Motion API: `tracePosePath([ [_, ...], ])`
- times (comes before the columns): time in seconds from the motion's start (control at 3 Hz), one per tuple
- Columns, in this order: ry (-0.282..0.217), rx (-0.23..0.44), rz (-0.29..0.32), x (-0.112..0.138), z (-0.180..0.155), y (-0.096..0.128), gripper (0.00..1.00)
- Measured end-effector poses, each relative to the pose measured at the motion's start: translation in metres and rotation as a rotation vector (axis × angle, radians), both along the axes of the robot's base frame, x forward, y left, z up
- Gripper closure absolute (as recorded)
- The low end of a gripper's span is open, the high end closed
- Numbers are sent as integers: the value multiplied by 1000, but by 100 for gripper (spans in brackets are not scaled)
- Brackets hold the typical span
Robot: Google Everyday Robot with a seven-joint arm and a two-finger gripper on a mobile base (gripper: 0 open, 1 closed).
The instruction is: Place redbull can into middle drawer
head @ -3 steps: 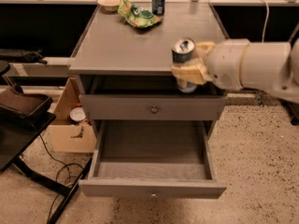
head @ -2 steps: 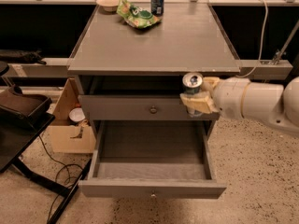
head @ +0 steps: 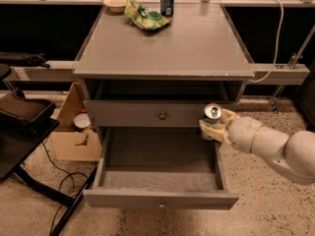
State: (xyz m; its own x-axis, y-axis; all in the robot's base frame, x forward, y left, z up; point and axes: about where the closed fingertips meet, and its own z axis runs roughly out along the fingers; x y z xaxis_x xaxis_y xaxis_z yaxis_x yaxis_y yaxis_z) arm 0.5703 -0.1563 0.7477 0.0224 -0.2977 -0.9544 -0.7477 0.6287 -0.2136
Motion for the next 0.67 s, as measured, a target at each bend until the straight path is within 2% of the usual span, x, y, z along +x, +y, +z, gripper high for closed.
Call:
tracePosePath([
  [0.33,39,61,8,1,-42,1,100],
  [0.67,39,61,8,1,-42,2,100],
])
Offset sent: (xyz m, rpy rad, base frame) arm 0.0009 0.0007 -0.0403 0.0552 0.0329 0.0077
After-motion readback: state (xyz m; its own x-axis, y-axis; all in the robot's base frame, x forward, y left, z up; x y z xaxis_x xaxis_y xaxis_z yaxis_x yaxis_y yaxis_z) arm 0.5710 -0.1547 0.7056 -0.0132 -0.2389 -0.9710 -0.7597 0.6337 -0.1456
